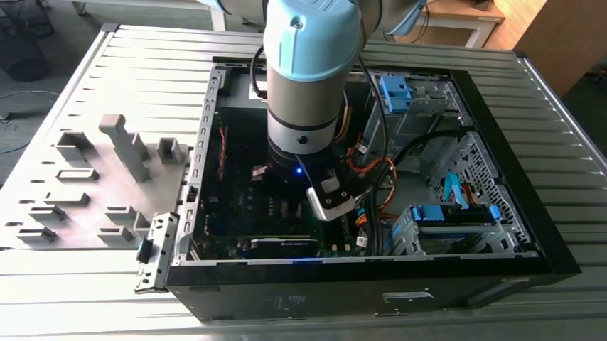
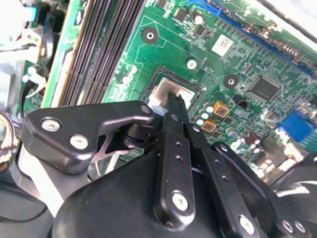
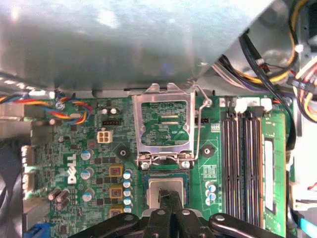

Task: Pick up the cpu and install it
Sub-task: 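Place the cpu into insertion slot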

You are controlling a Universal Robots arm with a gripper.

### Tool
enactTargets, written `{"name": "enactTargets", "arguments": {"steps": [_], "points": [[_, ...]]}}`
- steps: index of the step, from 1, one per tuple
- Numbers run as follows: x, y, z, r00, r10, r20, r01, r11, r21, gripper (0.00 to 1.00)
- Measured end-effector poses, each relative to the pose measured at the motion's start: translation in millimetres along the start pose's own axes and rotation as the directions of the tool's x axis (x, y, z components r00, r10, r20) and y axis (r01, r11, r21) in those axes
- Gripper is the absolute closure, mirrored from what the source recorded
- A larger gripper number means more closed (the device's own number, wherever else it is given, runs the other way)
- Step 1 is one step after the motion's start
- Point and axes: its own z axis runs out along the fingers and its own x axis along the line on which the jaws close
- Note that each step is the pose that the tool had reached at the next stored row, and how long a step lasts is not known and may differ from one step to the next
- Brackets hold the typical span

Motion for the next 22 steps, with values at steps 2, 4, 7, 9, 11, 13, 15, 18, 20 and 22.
{"name": "enactTargets", "arguments": {"steps": [2,4,7,9,11,13,15,18,20,22], "points": [[0.1,0.0,0.1,0.9999,0.015,0.0002,-0.015,0.9999,0.0007,0.89],[0.2,0.0,1.0,0.9999,0.016,0.0005,-0.016,0.9999,0.0002,0.89],[0.4,-0.1,3.6,0.9999,0.016,0.0004,-0.016,0.9999,0.0003,0.89],[0.6,-0.1,5.1,0.9999,0.016,0.0004,-0.016,0.9999,0.0004,0.89],[0.7,-0.1,5.9,0.9999,0.016,0.0004,-0.016,0.9999,0.0004,0.89],[0.7,-0.1,7.6,0.9999,0.016,0.0005,-0.016,0.9999,0.0002,0.89],[0.7,-0.2,8.0,0.9999,0.016,0.0004,-0.016,0.9999,0.0005,0.89],[0.7,-0.2,8.1,0.9999,0.016,0.0003,-0.016,0.9999,0.0005,0.89],[0.7,-0.2,8.7,0.9999,0.016,0.0004,-0.016,0.9999,0.0003,0.89],[0.7,-0.2,9.0,0.9999,0.016,0.0003,-0.016,0.9999,0.0005,0.89]]}}
